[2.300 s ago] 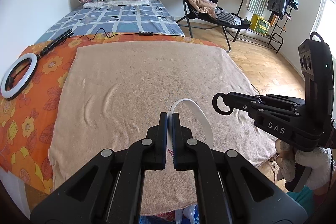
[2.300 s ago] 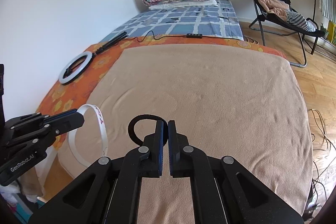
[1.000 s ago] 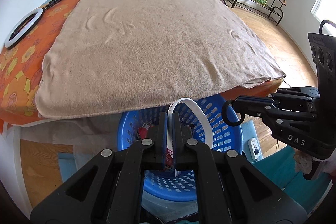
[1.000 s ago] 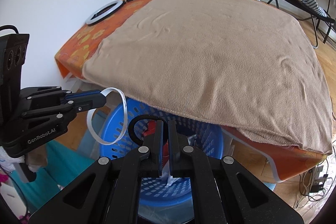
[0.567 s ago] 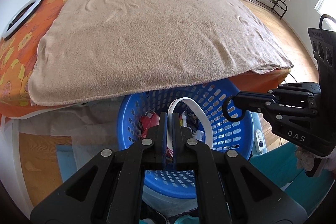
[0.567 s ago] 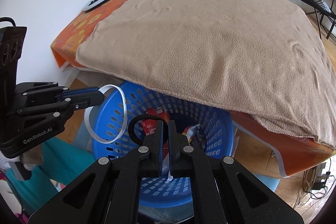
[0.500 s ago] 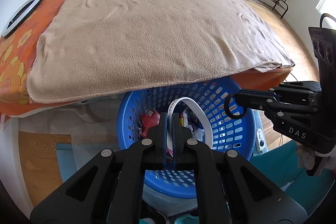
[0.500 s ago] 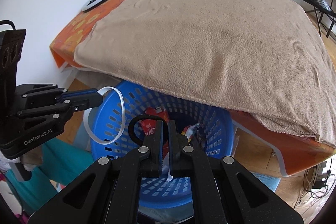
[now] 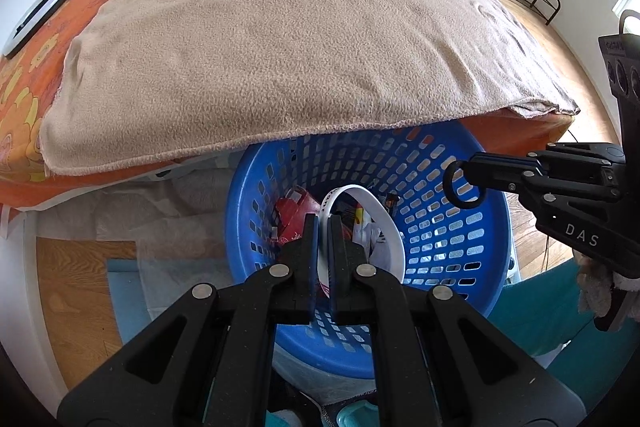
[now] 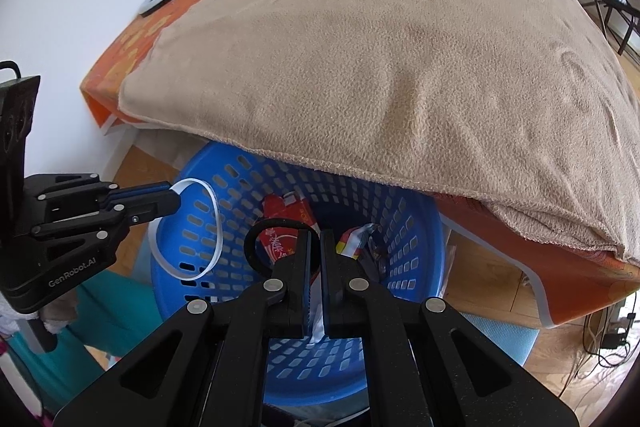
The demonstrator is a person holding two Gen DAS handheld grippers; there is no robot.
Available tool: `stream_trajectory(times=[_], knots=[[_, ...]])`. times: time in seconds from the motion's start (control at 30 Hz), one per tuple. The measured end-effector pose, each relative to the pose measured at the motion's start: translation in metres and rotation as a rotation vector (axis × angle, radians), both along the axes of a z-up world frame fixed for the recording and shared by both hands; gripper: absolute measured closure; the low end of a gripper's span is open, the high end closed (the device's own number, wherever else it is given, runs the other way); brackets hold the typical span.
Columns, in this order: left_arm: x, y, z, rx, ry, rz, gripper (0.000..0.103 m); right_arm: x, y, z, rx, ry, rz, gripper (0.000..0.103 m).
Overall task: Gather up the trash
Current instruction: 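Open both grippers to drop the wristband and hair tie into the basket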
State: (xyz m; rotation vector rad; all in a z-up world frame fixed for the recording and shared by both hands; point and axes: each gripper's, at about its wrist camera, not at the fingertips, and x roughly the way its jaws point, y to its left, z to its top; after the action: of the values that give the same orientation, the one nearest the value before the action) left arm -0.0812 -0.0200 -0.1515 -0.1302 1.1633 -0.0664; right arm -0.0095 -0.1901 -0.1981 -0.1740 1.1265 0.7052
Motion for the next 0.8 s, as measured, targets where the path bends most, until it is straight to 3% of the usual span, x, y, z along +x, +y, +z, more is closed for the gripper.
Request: stream_trajectory(times=[0.2,0.27,0.3,0.37,0.43,0.53,0.67,0.8], knots=[[0.001,0.001,-0.004,0.006,0.019,0.005,0.101,0.002,0.001,-0.002,-0.006,0.007,0.001,0.100],[0.002,0.001,-0.005,0.010,0.021,0.007,0.094,0.002,0.003,-0.002,-0.011,0.006,0.002,0.099],[0.002,0.001,-0.005,0.011,0.021,0.010,0.090,0.002,0.003,-0.002,-0.011,0.007,0.003,0.095],[0.001,0.002,-0.004,0.015,0.015,0.018,0.069,0.002,0.005,-0.002,-0.011,0.006,0.001,0.085],[0.001,0.003,-0.001,0.021,0.001,0.025,0.058,0.002,0.005,-0.001,-0.009,-0.002,-0.003,0.068],[0.001,0.004,0.002,0.030,-0.009,0.030,0.056,0.002,0.004,0.005,-0.002,-0.022,-0.012,0.057],[0.002,0.005,0.005,0.029,-0.019,0.043,0.045,0.003,0.003,0.013,-0.004,-0.052,-0.025,0.054],[0.003,0.005,0.010,0.032,-0.026,0.052,0.044,0.005,0.000,0.022,0.011,-0.076,-0.040,0.046]])
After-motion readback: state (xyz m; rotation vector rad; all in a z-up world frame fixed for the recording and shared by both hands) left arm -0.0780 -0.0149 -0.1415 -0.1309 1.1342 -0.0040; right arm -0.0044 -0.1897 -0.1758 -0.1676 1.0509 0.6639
